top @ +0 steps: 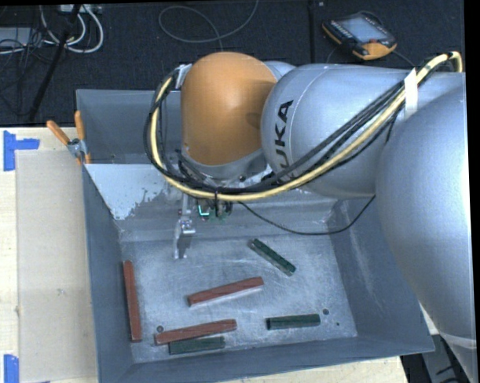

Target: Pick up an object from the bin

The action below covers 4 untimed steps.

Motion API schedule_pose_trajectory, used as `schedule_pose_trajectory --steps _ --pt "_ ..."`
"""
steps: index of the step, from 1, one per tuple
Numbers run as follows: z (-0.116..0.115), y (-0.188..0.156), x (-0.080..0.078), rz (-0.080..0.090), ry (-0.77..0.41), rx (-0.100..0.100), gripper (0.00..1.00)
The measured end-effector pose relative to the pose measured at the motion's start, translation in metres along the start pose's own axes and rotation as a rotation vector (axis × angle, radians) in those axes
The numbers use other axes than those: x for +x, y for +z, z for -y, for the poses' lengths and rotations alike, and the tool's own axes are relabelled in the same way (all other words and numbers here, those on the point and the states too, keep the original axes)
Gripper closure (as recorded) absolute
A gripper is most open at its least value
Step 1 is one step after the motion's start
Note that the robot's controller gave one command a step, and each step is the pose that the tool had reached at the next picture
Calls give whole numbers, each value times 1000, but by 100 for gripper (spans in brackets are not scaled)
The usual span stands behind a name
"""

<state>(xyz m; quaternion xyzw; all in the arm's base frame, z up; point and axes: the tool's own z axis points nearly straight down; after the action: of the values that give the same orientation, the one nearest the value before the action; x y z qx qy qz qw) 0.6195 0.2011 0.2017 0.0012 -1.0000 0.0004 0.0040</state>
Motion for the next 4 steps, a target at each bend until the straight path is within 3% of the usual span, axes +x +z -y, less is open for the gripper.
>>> schedule_pose_trajectory --steps 1,2,3,4 --pt "1 -5 -2 8 3 -1 0" --pt "7 17 34 11 -87 0 0" --pt "24 70 42 12 -144 -2 0" --pt "48 101 60 1 -326 1 0"
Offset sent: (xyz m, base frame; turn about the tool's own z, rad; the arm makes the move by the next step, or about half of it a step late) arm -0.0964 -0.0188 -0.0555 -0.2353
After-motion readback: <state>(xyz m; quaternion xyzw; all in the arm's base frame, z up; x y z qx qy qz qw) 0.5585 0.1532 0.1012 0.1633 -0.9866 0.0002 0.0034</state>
